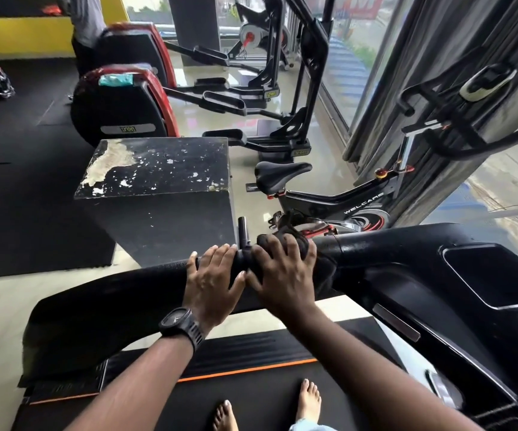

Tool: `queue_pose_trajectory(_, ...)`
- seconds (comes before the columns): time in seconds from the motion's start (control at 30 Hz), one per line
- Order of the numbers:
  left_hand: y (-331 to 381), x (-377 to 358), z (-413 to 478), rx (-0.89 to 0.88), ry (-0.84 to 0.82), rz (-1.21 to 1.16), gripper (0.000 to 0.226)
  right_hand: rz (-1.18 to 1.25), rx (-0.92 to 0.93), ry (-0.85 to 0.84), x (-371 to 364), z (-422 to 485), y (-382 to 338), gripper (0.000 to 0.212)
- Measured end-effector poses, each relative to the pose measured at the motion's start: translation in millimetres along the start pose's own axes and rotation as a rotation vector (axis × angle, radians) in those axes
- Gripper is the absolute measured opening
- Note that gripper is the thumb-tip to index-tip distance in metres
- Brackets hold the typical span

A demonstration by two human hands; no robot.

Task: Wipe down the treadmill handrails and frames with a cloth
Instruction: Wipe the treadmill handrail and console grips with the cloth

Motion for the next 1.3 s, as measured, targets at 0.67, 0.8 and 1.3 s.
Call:
queue_pose_trajectory(0.67, 10, -1, 2, -0.001, 0.000, -0.002, 0.063, 0.033, -0.183, -0.252, 29, 58, 59, 0.050)
queue_pose_trajectory(0.8, 15, 0, 5, -0.021, -0.010, 0.002, 0.062, -0.018, -0.177, 0.041, 13, 0, 31, 0.044)
queue_pose_trajectory(1.3, 24, -1, 10, -0.050, -0.026, -0.002, 0.062, 0.002, -0.095, 0.055, 6, -6, 29, 0.045)
Point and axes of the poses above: each hand's wrist, its own z-axis towards the middle knuckle, its own x-axis out of the back of the hand, y = z × x, the point moved 2 cm from there along z, towards the middle knuckle, and after that the axes turned 1 degree about -x, right-handed, at the moved point
